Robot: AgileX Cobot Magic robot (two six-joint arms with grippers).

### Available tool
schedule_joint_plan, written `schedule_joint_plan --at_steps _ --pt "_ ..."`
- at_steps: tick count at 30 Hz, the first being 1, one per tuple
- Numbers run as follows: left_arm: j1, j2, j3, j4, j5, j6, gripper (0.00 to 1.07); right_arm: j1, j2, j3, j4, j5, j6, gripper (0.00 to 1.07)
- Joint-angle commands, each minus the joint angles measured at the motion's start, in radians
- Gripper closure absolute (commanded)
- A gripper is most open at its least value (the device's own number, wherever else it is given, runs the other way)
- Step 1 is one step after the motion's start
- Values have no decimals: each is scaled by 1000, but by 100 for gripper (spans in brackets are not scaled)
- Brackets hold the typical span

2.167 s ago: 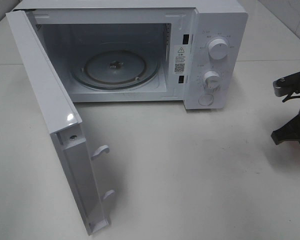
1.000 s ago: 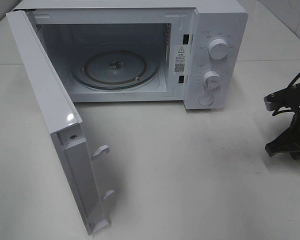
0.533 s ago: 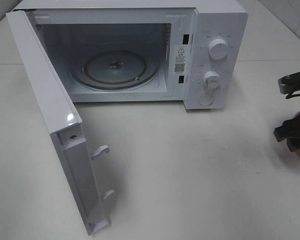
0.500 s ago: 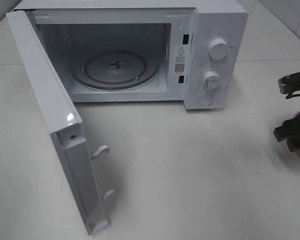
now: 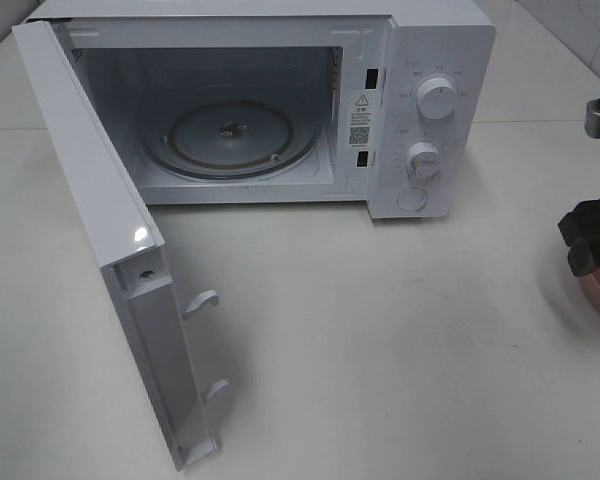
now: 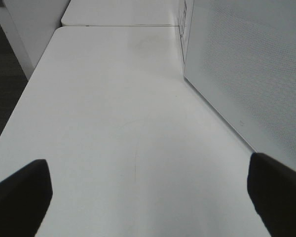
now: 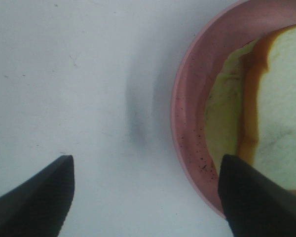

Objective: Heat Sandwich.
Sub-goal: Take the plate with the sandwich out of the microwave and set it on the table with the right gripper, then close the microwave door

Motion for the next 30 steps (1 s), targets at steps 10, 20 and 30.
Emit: schedule_joint_plan --at_steps 10,20,30 --pt "1 -25 2 -5 -9 -1 5 -1 -184 -4 181 101 -111 31" --pt "1 -25 2 -5 -9 -1 5 124 -322 -4 153 208 -115 31" --pt "1 -25 2 -5 -9 -1 5 184 -455 -4 132 350 -95 31"
